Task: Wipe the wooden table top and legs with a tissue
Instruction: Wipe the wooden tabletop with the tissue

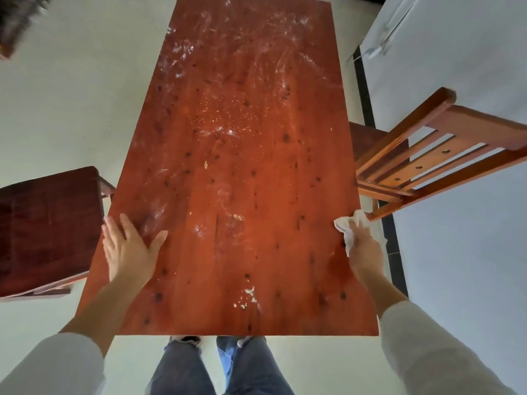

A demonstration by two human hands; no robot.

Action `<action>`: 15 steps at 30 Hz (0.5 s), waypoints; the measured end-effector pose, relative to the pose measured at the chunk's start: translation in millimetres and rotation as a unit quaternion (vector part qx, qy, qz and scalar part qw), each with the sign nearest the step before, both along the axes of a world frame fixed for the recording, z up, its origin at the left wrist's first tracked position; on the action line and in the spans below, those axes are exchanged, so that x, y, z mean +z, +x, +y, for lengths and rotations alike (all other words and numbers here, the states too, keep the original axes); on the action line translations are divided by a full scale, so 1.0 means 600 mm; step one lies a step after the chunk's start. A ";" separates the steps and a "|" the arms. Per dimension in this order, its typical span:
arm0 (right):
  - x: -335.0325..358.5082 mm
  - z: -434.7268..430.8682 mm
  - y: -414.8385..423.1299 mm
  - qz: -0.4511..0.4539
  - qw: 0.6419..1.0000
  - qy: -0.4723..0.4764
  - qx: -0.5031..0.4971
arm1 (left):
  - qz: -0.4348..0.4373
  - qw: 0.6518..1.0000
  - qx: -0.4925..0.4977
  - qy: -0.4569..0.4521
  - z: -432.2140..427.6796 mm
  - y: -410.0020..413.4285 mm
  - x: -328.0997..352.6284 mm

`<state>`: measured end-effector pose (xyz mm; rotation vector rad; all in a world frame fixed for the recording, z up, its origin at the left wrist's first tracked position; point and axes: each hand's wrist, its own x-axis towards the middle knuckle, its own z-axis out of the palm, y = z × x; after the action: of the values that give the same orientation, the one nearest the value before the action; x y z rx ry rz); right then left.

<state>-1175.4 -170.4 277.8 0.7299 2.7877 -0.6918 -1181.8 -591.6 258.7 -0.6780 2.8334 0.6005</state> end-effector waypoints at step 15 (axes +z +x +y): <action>0.027 -0.402 0.135 0.072 0.981 -0.167 0.069 | -0.017 0.989 -0.095 0.111 -0.141 0.104 0.002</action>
<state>-1094.2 -411.8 293.9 0.4322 2.7082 -1.1877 -1119.5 -676.2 259.8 -0.3711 2.7017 0.8435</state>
